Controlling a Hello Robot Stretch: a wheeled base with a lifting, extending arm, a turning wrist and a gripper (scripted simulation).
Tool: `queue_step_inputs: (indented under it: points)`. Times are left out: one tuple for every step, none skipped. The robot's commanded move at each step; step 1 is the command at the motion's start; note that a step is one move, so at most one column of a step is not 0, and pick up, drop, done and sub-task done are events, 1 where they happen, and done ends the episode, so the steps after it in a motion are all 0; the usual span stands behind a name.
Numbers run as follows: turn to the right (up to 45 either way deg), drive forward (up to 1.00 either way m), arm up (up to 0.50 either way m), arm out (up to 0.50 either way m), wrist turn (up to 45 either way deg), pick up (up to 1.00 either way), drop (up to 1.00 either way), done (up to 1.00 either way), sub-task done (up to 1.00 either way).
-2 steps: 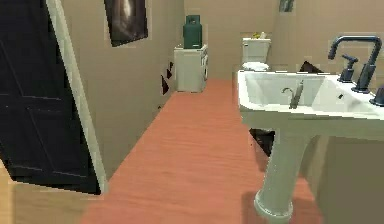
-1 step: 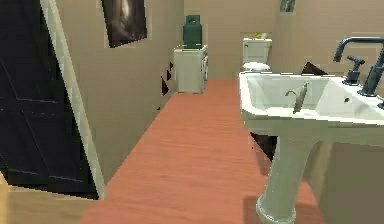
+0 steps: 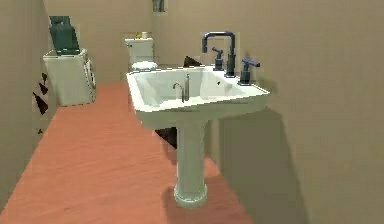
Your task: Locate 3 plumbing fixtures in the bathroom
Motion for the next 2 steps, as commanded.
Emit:
queue_step_inputs:
  points:
    - [0.0, 0.0, 0.0, 0.0, 0.0, 0.0, 0.0, 0.0, 1.0]
    - [-39.0, 0.0, 0.0, 0.0, 0.0, 0.0, 0.0, 0.0, 0.0]
